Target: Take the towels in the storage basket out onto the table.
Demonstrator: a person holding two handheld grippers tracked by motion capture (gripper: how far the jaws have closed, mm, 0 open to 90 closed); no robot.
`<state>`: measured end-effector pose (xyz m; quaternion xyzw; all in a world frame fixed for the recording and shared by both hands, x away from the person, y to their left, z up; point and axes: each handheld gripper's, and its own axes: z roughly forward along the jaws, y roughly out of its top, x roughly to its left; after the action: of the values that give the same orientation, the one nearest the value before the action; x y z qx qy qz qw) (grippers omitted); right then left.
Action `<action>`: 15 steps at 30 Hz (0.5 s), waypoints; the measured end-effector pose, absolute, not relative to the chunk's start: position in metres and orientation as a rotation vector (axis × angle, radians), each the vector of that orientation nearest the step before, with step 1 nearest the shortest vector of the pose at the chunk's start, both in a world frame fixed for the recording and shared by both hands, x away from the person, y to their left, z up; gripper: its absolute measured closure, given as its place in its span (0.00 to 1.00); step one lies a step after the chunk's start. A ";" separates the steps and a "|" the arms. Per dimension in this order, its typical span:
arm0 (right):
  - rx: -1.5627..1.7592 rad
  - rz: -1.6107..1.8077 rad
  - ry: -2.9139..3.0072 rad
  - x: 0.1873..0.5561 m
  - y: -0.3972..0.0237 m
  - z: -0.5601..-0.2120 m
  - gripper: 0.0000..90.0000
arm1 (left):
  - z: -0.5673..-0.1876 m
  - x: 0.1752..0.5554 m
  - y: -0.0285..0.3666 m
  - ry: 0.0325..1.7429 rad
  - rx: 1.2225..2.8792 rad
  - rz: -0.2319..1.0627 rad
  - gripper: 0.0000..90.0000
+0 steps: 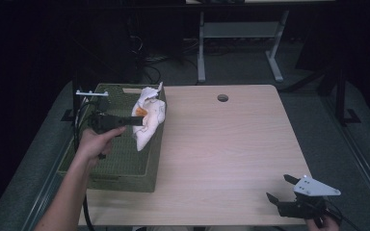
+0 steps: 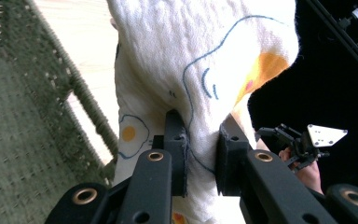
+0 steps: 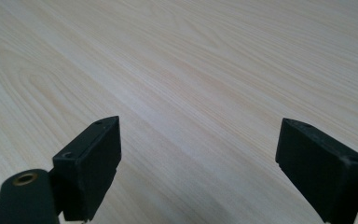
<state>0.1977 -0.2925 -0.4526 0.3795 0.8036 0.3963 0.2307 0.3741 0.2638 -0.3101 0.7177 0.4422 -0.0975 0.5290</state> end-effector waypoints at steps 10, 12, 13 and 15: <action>1.059 1.092 2.198 0.199 -0.295 -0.453 0.15 | -0.314 0.381 0.248 1.029 1.731 -0.249 0.87; 1.072 1.097 2.189 0.200 -0.296 -0.453 0.15 | -0.312 0.381 0.244 1.018 1.735 -0.247 0.87; 1.070 1.099 2.189 0.200 -0.296 -0.453 0.15 | -0.311 0.381 0.241 1.013 1.737 -0.243 0.87; 1.067 1.102 2.188 0.201 -0.296 -0.453 0.15 | -0.311 0.380 0.231 1.001 1.736 -0.248 0.87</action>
<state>0.2009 -0.2958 -0.4534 0.3884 0.7963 0.4012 0.2325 0.3803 0.2311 -0.3108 0.7278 0.4196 -0.1039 0.5324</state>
